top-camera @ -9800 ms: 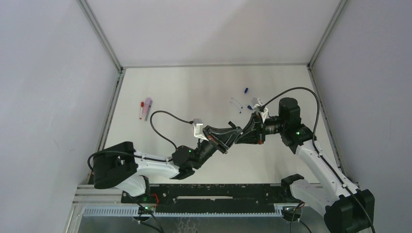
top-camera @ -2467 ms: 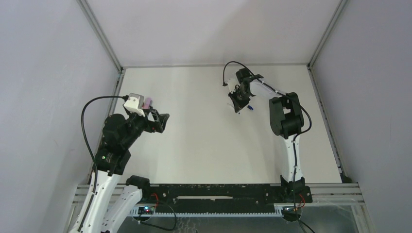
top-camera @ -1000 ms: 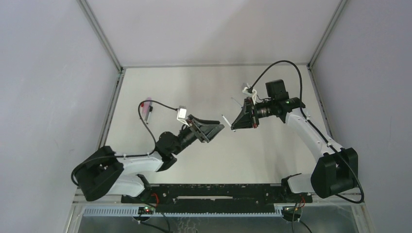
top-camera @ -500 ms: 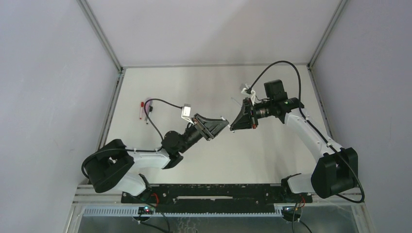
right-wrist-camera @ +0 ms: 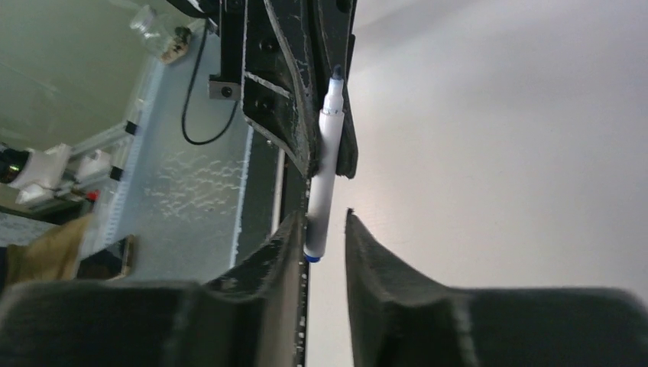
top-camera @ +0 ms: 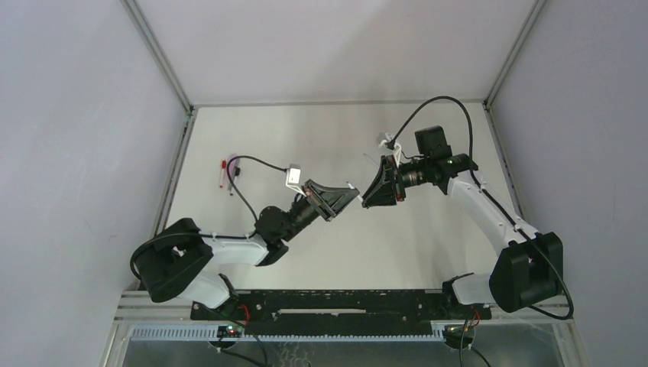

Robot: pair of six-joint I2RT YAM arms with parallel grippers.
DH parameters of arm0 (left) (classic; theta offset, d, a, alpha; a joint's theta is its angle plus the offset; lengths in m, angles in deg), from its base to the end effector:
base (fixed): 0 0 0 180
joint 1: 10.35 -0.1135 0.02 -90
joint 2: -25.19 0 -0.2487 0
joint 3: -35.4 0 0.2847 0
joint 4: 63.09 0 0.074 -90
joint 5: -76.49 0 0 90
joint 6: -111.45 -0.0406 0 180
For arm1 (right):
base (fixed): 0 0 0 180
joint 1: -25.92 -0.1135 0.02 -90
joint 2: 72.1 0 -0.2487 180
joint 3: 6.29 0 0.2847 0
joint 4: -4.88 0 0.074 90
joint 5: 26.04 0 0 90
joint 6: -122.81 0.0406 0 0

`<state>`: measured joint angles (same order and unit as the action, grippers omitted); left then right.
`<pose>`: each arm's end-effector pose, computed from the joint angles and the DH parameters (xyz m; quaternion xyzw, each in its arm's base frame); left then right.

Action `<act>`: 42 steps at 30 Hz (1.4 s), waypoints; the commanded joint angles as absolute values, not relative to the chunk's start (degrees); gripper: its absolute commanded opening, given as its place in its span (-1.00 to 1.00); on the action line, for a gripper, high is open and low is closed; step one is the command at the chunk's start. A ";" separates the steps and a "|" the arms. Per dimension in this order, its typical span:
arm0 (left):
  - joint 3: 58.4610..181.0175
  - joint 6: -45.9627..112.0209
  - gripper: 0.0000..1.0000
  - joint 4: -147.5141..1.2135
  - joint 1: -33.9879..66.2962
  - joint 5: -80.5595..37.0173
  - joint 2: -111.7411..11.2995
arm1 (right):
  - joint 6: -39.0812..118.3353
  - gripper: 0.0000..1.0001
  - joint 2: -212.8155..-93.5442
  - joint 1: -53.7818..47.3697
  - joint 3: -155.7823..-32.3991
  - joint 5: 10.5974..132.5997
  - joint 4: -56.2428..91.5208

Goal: Insert the pens into the pen caps
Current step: Pick up the pen cap from the center of the board.

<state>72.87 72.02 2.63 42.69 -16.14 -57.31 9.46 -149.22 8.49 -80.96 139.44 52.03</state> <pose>0.1764 -0.2376 0.1991 0.0311 0.5679 -0.6544 0.4983 0.2778 0.1284 0.2797 -0.4567 0.6220 0.5596 0.3024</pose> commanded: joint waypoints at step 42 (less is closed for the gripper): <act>55.54 55.49 -1.00 -40.17 43.03 -9.84 -15.15 | -10.95 0.10 -195.58 14.23 -118.63 78.06 62.62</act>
